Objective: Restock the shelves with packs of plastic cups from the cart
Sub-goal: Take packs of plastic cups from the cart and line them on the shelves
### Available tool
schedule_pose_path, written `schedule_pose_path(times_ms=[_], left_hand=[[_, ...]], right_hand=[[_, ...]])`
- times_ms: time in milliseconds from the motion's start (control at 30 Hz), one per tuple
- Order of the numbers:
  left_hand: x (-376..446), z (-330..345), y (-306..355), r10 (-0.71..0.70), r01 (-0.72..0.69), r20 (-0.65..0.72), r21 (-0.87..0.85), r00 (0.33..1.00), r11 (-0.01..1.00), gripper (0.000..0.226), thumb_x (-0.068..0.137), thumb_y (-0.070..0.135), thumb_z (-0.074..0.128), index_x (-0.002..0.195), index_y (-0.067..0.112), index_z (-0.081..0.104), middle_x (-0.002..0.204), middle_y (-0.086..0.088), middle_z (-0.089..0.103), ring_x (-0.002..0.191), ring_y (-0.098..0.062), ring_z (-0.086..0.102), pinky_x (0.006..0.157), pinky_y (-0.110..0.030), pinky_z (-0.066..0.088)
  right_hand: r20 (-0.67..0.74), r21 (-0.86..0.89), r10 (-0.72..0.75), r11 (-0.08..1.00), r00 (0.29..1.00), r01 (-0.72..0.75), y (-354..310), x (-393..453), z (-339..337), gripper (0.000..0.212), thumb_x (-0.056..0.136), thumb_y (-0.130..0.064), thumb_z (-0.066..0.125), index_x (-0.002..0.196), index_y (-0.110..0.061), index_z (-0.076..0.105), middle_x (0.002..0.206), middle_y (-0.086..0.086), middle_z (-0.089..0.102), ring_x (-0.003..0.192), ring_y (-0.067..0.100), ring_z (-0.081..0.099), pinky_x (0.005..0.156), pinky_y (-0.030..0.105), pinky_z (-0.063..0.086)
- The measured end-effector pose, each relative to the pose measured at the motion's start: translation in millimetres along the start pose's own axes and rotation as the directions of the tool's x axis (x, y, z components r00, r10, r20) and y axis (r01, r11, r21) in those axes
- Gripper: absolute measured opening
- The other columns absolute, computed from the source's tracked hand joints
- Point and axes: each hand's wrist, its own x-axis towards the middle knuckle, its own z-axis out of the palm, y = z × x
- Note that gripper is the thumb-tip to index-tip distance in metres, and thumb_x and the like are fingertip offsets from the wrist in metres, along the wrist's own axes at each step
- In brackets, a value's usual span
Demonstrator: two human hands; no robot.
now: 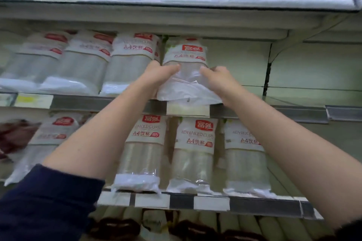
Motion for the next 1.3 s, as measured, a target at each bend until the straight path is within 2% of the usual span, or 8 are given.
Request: schedule_pose_path(times_ms=[100,167,367,567,767,967,1200,1300], left_hand=[[14,0,1,0.052,-0.053,-0.023,-0.004,0.998,0.999,0.073,0.078,0.042,0.066,0.135,0.005,0.038,0.131,-0.010,0.054,0.116,-0.028,0.055,0.099,-0.042,0.047],[19,2,1,0.095,-0.089,-0.049,0.118,0.994,0.989,0.061,0.088,0.037,0.058,0.135,0.004,0.039,0.133,-0.012,0.050,0.122,-0.030,0.049,0.102,-0.040,0.042],[17,15,-18,0.171,-0.119,-0.070,0.466,0.983,0.877,0.036,0.097,0.023,0.046,0.122,-0.002,0.049,0.123,-0.019,0.055,0.113,-0.034,0.053,0.080,-0.032,0.040],[1,25,-13,0.296,-0.174,-0.105,0.610,0.949,0.773,0.028,0.095,0.015,0.046,0.113,-0.005,0.053,0.117,-0.024,0.057,0.107,-0.037,0.054,0.076,-0.035,0.039],[-43,50,-11,0.398,-0.245,-0.150,0.580,0.905,0.776,0.039,0.089,0.018,0.052,0.122,-0.001,0.048,0.121,-0.021,0.057,0.112,-0.035,0.053,0.090,-0.042,0.044],[-130,115,-9,0.479,-0.342,-0.120,0.554,0.869,0.759,0.038,0.090,0.014,0.054,0.121,-0.008,0.052,0.120,-0.027,0.060,0.114,-0.037,0.053,0.086,-0.028,0.033],[-240,257,-52,0.394,-0.400,0.138,0.556,0.909,0.728,0.060,0.080,0.026,0.053,0.132,-0.002,0.049,0.129,-0.020,0.058,0.119,-0.033,0.057,0.098,-0.026,0.035],[-291,334,-71,0.187,-0.274,0.213,0.528,0.959,0.804,0.056,0.089,0.023,0.058,0.140,0.006,0.041,0.141,-0.010,0.049,0.131,-0.022,0.045,0.104,-0.019,0.027]], right_hand=[[-0.007,-0.003,-0.015,1.000,1.000,0.015,-11,10,9,0.061,0.070,-0.046,0.062,0.116,-0.006,0.054,0.110,0.011,0.065,0.098,0.027,0.064,0.088,0.044,0.054],[-0.012,-0.028,-0.025,0.999,1.000,0.024,-12,12,14,0.050,0.077,-0.042,0.066,0.112,-0.010,0.050,0.111,0.008,0.063,0.097,0.024,0.062,0.090,0.040,0.053],[0.043,-0.169,-0.049,0.984,0.998,0.056,6,9,28,0.033,0.087,-0.032,0.060,0.110,-0.014,0.046,0.113,0.008,0.061,0.103,0.025,0.059,0.094,0.040,0.050],[0.060,-0.334,-0.093,0.937,0.994,0.107,-2,-9,23,0.030,0.093,-0.032,0.051,0.109,-0.006,0.051,0.096,0.005,0.054,0.087,0.021,0.053,0.073,0.031,0.043],[0.083,-0.320,-0.208,0.921,0.975,0.223,4,-50,-10,0.049,0.091,-0.027,0.056,0.135,-0.011,0.042,0.135,0.007,0.053,0.121,0.021,0.051,0.083,0.023,0.038],[0.112,-0.241,-0.273,0.925,0.955,0.293,41,-100,-75,0.052,0.088,-0.019,0.059,0.137,-0.011,0.044,0.136,0.010,0.053,0.125,0.022,0.051,0.105,0.034,0.041],[0.184,-0.199,-0.139,0.964,0.973,0.175,170,-169,-202,0.042,0.084,-0.011,0.061,0.125,-0.017,0.055,0.102,-0.002,0.059,0.094,0.011,0.059,0.088,0.022,0.046],[0.236,-0.312,0.060,0.950,0.970,0.018,246,-206,-276,0.042,0.085,-0.014,0.062,0.126,-0.016,0.054,0.101,0.000,0.062,0.091,0.012,0.059,0.086,0.024,0.046]])
